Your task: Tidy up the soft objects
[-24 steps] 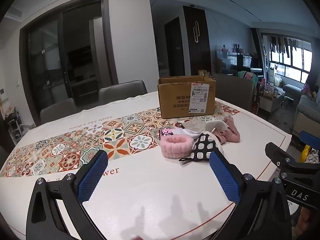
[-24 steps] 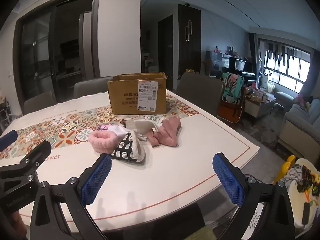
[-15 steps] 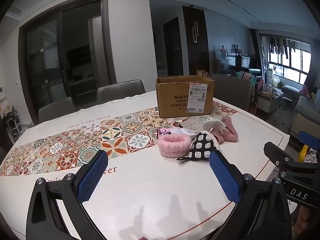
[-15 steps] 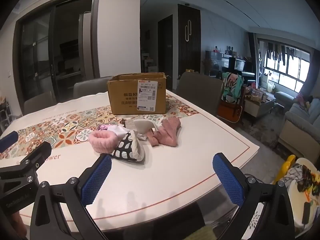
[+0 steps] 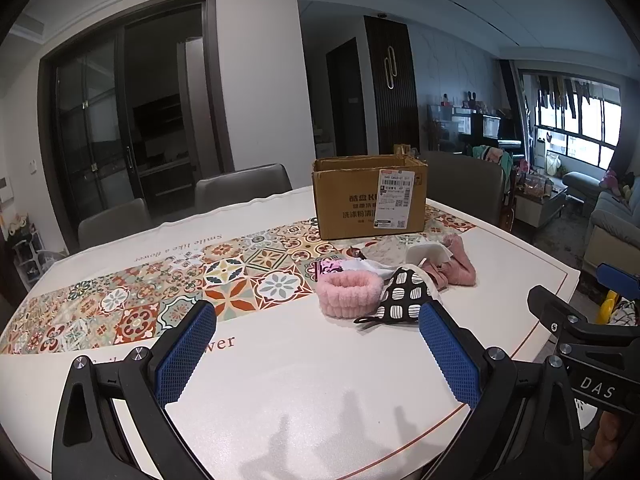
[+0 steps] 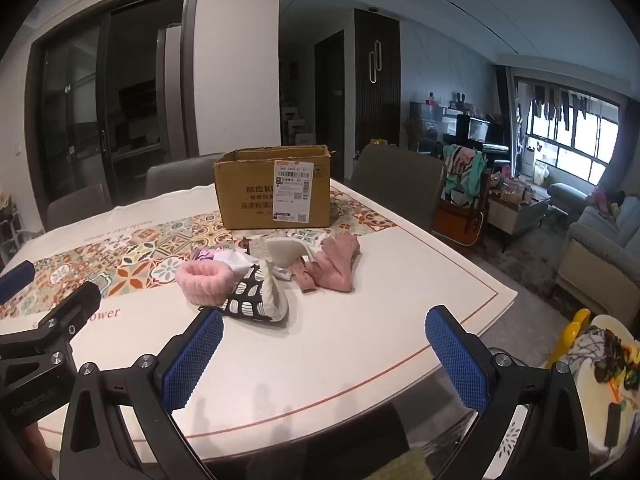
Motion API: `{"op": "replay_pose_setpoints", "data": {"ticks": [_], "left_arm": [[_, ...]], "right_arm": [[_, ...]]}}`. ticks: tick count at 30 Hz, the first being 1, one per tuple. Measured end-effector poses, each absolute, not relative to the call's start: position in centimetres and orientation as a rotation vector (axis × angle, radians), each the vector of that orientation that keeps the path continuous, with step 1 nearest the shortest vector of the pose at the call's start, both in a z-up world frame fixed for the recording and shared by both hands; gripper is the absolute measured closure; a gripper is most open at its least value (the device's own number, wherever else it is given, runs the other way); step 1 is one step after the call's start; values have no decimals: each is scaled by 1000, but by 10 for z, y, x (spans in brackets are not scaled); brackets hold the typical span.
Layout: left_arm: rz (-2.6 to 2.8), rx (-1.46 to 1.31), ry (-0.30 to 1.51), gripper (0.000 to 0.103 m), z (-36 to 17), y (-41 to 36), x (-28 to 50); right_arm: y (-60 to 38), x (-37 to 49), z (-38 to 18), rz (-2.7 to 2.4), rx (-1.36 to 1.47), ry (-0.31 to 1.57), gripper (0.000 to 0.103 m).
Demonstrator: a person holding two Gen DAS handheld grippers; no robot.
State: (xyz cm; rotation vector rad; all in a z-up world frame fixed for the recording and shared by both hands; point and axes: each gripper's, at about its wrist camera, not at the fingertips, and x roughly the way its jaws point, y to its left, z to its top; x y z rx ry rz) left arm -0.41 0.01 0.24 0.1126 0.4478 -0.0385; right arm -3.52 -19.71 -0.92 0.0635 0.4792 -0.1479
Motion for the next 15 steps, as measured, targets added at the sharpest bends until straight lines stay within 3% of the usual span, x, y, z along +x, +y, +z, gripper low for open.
{"op": "replay_pose_setpoints", "data": {"ticks": [15], "left_arm": [[-34,113,445,0,1,0,-4]], "right_arm": [[-197,-36,-9,-148,63,478,0]]}}
